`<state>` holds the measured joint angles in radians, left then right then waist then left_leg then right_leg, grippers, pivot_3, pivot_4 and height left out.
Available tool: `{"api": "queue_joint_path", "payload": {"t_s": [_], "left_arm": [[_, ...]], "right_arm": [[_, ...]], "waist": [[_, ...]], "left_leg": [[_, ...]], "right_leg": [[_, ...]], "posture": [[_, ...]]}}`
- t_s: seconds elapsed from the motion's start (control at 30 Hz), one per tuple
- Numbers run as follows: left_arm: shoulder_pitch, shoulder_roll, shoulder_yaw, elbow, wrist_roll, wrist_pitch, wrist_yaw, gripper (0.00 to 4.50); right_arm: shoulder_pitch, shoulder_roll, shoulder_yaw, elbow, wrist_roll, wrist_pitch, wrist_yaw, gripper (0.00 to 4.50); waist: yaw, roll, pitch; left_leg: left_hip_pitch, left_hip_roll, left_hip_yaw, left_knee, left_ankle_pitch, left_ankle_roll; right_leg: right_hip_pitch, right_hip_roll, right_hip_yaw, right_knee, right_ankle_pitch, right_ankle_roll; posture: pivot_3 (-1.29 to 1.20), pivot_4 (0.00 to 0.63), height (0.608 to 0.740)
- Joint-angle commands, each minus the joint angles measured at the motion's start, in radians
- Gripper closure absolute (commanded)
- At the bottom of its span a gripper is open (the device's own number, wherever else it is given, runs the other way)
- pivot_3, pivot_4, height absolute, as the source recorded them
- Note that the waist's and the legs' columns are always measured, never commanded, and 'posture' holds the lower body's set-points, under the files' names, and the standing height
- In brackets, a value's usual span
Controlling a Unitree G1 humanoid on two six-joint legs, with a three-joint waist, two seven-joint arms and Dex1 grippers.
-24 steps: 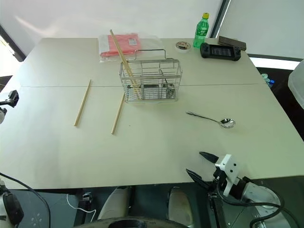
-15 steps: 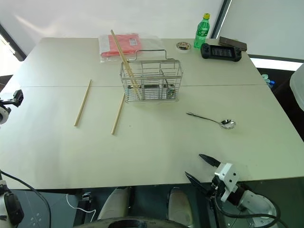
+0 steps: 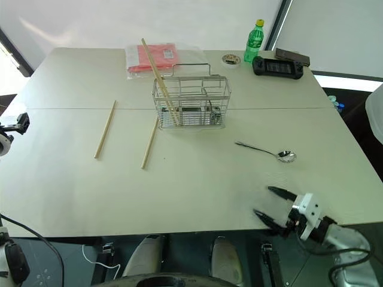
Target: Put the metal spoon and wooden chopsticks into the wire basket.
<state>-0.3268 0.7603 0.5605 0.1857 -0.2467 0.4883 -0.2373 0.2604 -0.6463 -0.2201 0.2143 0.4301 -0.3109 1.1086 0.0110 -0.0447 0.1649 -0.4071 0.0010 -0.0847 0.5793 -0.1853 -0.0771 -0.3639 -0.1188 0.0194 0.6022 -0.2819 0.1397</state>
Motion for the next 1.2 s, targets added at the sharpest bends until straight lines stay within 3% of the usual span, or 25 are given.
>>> {"api": "queue_joint_path", "payload": {"t_s": [0.03,0.17,0.3,0.47,0.67,0.9,1.07,1.2], "left_arm": [[-0.003,0.037,-0.020,-0.056,-0.001,-0.013,-0.048,0.00],[-0.015,0.059,-0.033,-0.174,-0.119,0.076,-0.193,0.00],[-0.030,0.108,-0.050,-0.351,-0.256,0.171,-0.341,0.00],[-0.119,0.176,-0.097,-0.472,-0.409,0.299,-0.449,0.00],[-0.143,0.221,-0.092,-0.628,-0.599,0.400,-0.536,0.00],[-0.066,0.247,-0.043,-0.699,-0.670,0.433,-0.549,0.00],[-0.017,0.263,-0.020,-0.745,-0.722,0.435,-0.559,0.00],[-0.009,0.256,-0.001,-0.752,-0.738,0.436,-0.513,0.00]], "right_arm": [[-0.069,-0.020,-0.004,0.109,-0.049,-0.019,-0.002,0.04],[-0.189,-0.082,0.016,0.268,-0.116,-0.084,0.042,0.04],[-0.248,-0.171,0.055,0.132,-0.156,0.074,0.012,0.04],[-0.372,-0.291,0.100,-0.012,-0.193,0.318,0.011,0.04],[-0.778,-0.410,0.207,0.016,-0.151,0.596,0.246,0.04],[-1.232,-0.323,0.426,0.047,-0.214,0.983,0.330,0.04],[-1.320,-0.275,0.525,0.118,-0.280,1.061,0.339,0.04],[-1.291,-0.286,0.537,0.081,-0.288,1.065,0.343,0.04]], "waist": [[-0.002,0.001,0.000],[-0.007,0.000,0.000],[-0.004,0.001,0.000],[-0.003,0.010,0.005],[-0.031,0.019,0.011],[-0.034,0.016,0.011],[-0.017,0.014,0.011],[-0.023,0.014,0.011]], "left_leg": [[0.000,0.000,0.000,0.000,0.000,0.001],[0.002,0.000,0.000,0.001,0.001,0.000],[0.002,0.000,0.000,0.005,0.000,-0.002],[0.001,0.000,0.000,0.005,0.001,0.000],[-0.001,0.000,0.001,0.003,0.001,0.001],[-0.001,0.000,0.000,-0.001,0.001,0.001],[-0.003,0.000,0.000,0.000,0.001,0.001],[-0.004,-0.001,0.001,0.001,0.001,0.001]], "right_leg": [[0.000,0.000,0.000,0.000,0.000,0.000],[0.003,0.000,0.000,0.000,0.000,0.000],[0.006,0.000,0.000,0.000,0.000,0.000],[0.003,0.000,0.001,0.001,0.000,0.000],[0.001,0.000,0.001,0.001,0.000,0.001],[-0.006,0.001,0.001,0.009,-0.001,0.006],[-0.008,0.001,0.001,0.010,-0.002,0.004],[-0.007,0.000,0.002,0.009,-0.002,0.004]], "posture": [[0.00,0.150,0.721],[0.00,0.150,0.721],[0.00,0.150,0.721],[0.00,0.150,0.721],[0.00,0.150,0.721],[0.00,0.150,0.721],[0.00,0.150,0.721],[0.00,0.150,0.721]]}}
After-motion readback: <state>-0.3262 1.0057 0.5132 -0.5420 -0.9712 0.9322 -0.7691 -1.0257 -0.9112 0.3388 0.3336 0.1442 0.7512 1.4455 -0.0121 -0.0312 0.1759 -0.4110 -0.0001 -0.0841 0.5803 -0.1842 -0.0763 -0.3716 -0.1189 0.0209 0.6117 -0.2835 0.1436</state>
